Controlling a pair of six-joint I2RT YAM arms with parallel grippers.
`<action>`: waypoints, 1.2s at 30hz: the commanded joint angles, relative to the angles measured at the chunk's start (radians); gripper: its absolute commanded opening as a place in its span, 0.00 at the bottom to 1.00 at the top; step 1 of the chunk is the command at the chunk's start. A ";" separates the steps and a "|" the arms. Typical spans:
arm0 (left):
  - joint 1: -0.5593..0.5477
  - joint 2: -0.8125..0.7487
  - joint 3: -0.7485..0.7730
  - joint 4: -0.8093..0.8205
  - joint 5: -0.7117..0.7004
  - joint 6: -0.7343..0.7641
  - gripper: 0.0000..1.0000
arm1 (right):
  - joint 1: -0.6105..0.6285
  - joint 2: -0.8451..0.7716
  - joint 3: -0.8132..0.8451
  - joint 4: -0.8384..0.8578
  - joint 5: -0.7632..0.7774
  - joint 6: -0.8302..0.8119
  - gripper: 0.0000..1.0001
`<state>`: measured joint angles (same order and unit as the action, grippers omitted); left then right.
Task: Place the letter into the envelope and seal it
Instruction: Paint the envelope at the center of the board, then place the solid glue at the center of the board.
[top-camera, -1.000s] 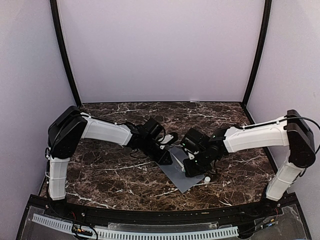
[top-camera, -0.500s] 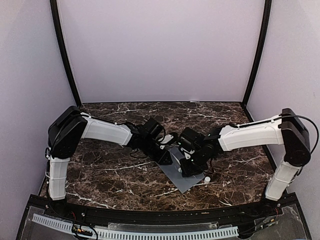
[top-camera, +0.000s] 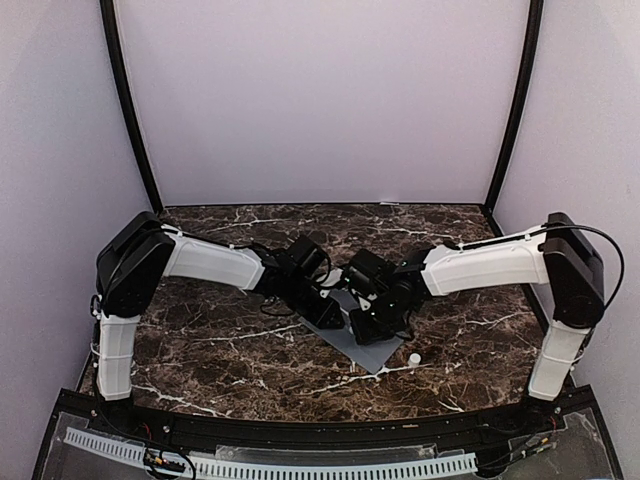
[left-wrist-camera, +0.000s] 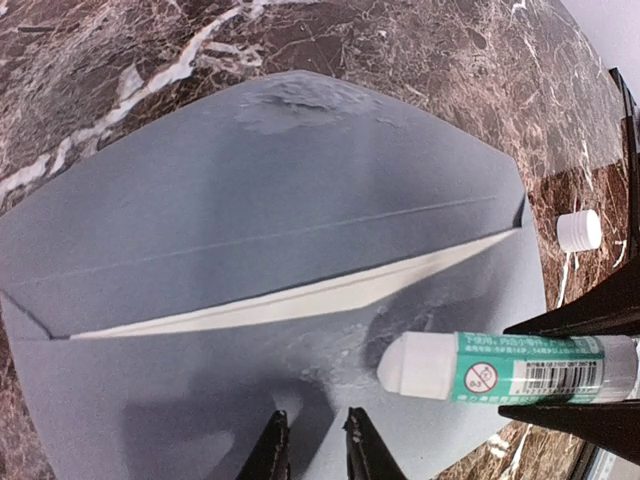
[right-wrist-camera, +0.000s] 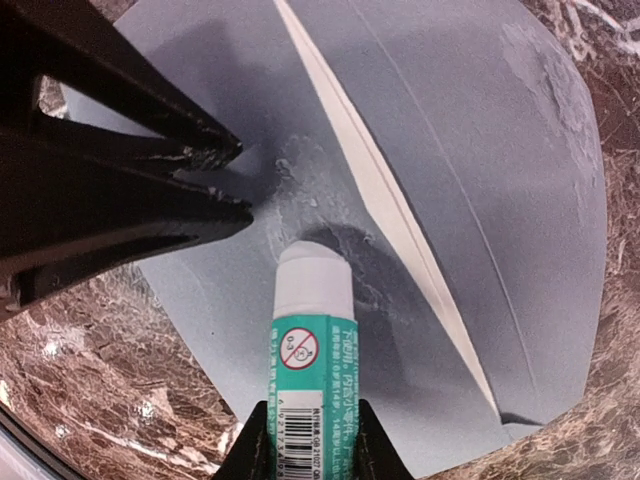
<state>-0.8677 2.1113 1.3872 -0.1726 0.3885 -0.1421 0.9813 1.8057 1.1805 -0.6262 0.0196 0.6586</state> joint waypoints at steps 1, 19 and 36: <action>-0.009 0.035 -0.006 -0.075 0.015 0.005 0.19 | -0.017 0.055 0.015 0.047 0.082 -0.005 0.00; -0.008 -0.006 -0.017 -0.063 -0.003 -0.006 0.20 | -0.020 -0.127 -0.054 0.092 0.170 0.078 0.00; 0.088 -0.526 -0.292 0.241 -0.090 -0.241 0.50 | -0.031 -0.571 -0.318 0.312 0.130 0.020 0.00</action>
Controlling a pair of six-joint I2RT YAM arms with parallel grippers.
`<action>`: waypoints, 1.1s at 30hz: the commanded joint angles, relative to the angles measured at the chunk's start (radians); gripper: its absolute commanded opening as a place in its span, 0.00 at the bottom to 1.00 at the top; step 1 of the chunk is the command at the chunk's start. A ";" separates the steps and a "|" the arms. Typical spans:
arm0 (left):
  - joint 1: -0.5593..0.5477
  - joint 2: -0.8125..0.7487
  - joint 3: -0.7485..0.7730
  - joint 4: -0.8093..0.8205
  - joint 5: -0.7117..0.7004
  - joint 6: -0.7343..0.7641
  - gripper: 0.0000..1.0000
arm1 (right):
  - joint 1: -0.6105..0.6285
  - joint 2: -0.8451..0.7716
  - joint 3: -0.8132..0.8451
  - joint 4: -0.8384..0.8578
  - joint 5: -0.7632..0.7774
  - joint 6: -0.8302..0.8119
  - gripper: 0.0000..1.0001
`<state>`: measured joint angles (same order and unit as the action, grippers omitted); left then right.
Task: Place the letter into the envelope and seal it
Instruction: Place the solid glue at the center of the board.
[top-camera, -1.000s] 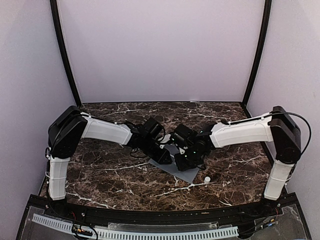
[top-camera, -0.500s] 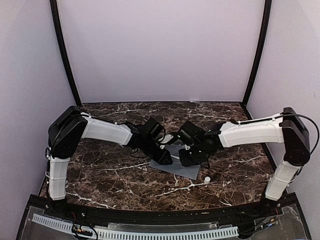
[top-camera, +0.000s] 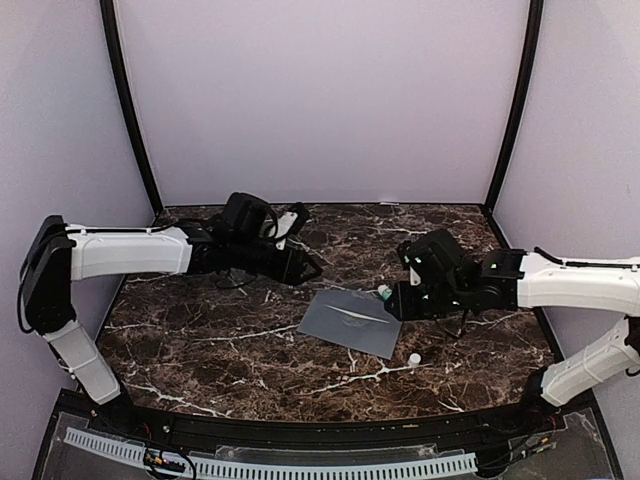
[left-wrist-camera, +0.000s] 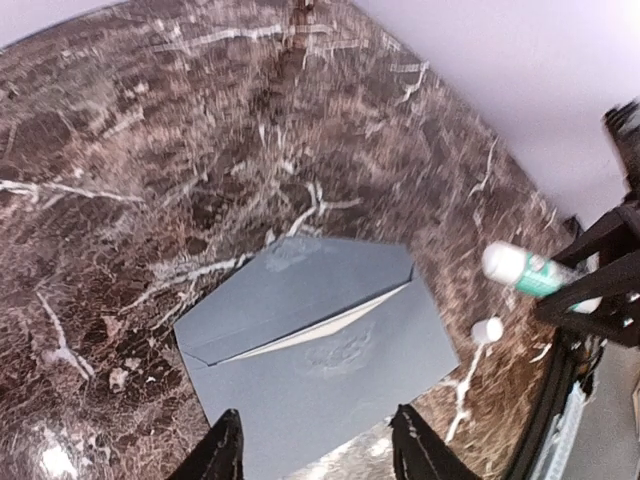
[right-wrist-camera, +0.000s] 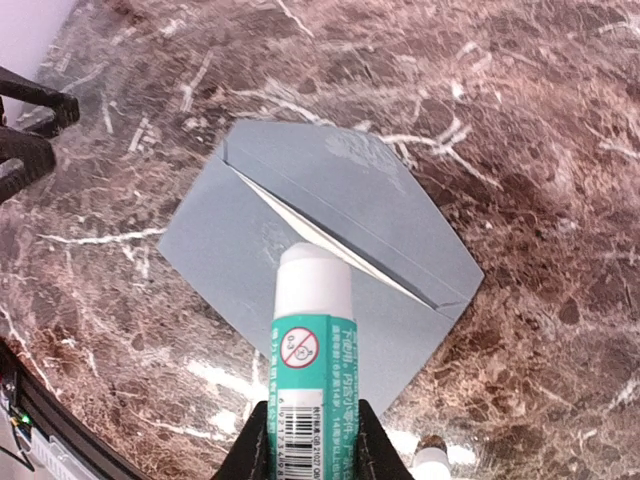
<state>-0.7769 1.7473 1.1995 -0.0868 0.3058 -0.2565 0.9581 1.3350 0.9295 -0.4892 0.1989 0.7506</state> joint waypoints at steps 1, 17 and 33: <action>-0.004 -0.210 -0.128 0.206 0.004 -0.185 0.52 | -0.007 -0.143 -0.092 0.224 -0.089 -0.106 0.00; 0.205 -0.536 -0.229 -0.011 0.155 -0.174 0.65 | 0.157 -0.161 -0.358 0.617 -0.335 -0.253 0.01; 0.406 -0.534 -0.375 0.076 0.117 0.046 0.65 | 0.278 0.134 -0.315 0.672 -0.096 -0.291 0.09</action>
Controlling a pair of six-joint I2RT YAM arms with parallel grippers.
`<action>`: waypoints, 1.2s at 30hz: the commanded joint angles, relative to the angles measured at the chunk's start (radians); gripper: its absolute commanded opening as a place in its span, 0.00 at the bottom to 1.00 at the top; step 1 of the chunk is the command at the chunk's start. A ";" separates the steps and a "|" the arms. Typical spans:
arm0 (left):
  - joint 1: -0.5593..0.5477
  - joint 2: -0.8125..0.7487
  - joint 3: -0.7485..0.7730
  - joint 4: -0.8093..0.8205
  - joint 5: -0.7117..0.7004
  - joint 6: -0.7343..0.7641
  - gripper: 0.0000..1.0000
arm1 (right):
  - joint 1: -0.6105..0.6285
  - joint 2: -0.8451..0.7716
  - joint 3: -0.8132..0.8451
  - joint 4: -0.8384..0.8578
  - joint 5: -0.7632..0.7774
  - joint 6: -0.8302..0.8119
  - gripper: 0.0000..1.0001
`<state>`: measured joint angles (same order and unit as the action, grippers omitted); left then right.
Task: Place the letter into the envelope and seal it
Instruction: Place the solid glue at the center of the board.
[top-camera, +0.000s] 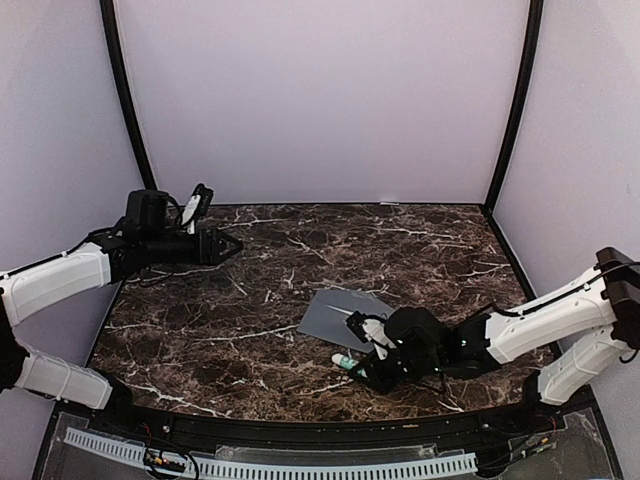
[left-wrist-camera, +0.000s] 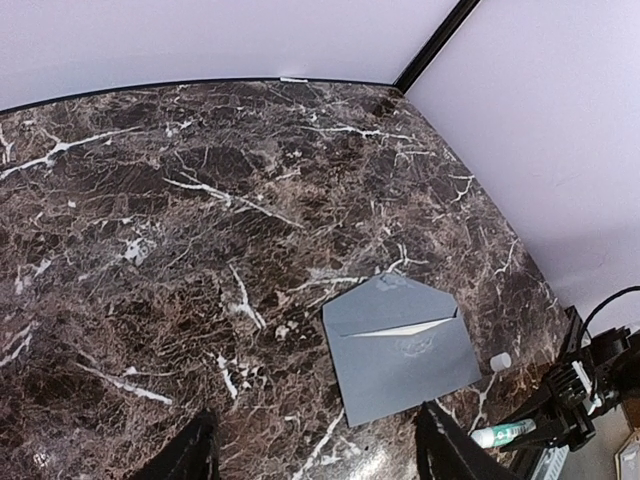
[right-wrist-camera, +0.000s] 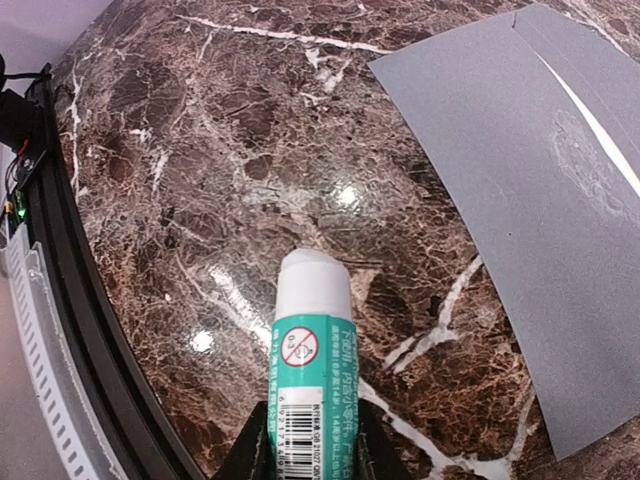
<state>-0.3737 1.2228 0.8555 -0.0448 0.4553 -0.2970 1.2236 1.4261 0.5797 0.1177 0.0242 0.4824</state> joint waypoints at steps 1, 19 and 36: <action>0.004 -0.009 -0.027 0.026 -0.044 0.094 0.65 | 0.013 0.055 0.039 0.063 0.083 -0.024 0.10; 0.004 -0.033 -0.019 -0.018 -0.084 0.113 0.66 | 0.016 0.146 0.052 0.007 0.176 -0.025 0.36; 0.004 -0.040 -0.029 -0.015 -0.095 0.117 0.66 | 0.017 0.003 0.064 -0.044 0.199 -0.018 0.63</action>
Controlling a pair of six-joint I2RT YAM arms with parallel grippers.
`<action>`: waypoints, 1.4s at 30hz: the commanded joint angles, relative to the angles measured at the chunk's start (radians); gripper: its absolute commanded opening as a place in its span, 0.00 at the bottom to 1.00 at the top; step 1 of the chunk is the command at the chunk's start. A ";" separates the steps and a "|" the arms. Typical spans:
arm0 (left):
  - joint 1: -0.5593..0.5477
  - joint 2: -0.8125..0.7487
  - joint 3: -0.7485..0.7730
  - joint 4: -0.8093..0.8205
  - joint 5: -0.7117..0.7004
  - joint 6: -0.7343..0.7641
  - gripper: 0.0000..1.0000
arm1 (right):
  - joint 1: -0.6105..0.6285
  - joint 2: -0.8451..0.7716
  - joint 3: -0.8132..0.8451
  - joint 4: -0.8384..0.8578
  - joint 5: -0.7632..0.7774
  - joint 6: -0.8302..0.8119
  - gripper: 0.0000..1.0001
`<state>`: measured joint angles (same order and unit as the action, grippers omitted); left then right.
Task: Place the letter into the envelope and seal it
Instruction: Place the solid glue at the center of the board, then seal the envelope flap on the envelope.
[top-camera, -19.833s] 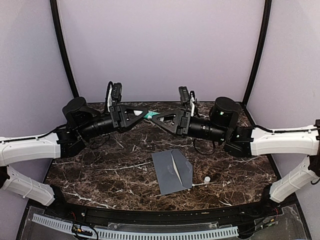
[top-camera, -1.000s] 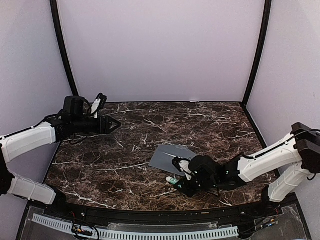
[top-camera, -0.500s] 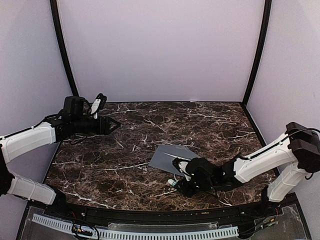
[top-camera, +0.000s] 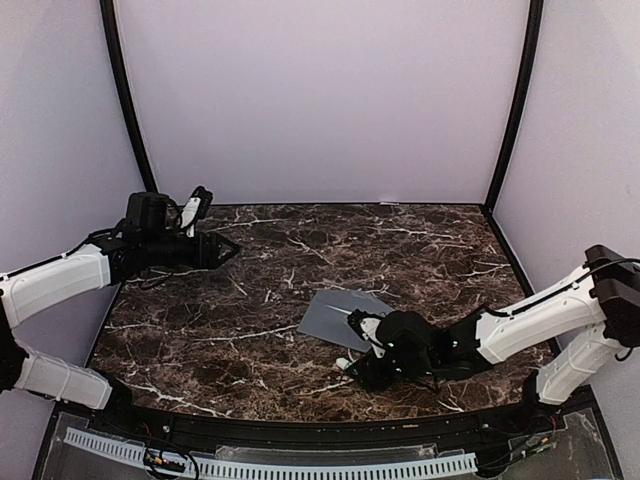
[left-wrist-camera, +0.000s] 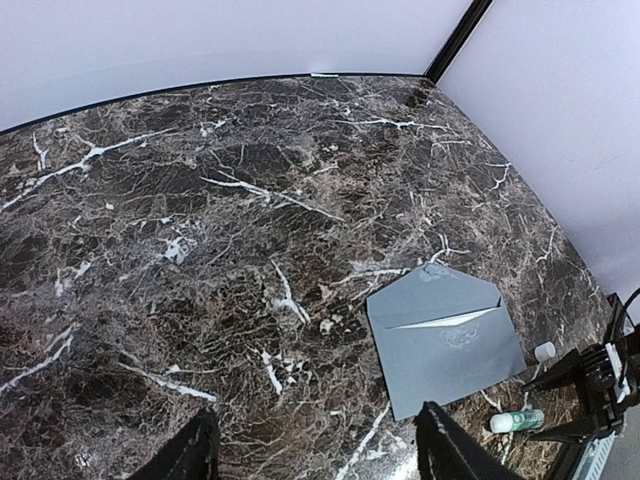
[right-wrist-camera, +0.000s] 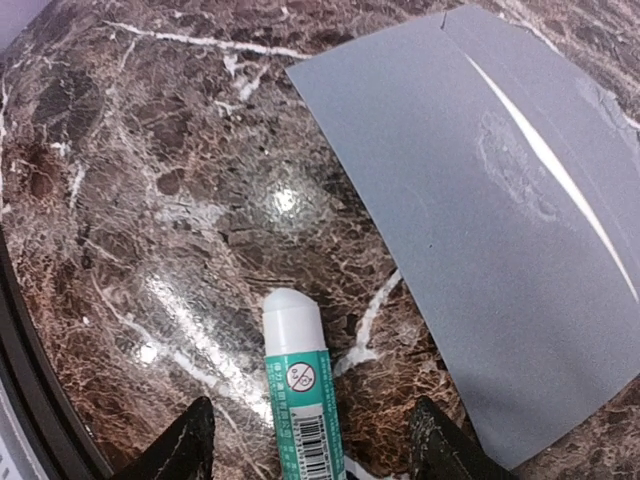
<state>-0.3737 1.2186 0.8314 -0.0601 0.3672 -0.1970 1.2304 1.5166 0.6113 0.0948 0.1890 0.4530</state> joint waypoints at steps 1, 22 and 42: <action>0.004 -0.034 -0.008 0.002 -0.001 0.017 0.66 | 0.009 -0.112 0.035 -0.035 0.049 0.014 0.66; -0.364 0.345 0.033 0.100 0.209 -0.152 0.57 | -0.580 -0.204 0.053 -0.135 -0.407 0.050 0.82; -0.393 0.617 0.170 0.079 0.224 -0.126 0.39 | -0.712 0.036 -0.004 0.004 -0.555 0.168 0.67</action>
<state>-0.7624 1.8252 0.9688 0.0299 0.5907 -0.3485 0.5236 1.5330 0.6312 0.0334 -0.3424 0.5682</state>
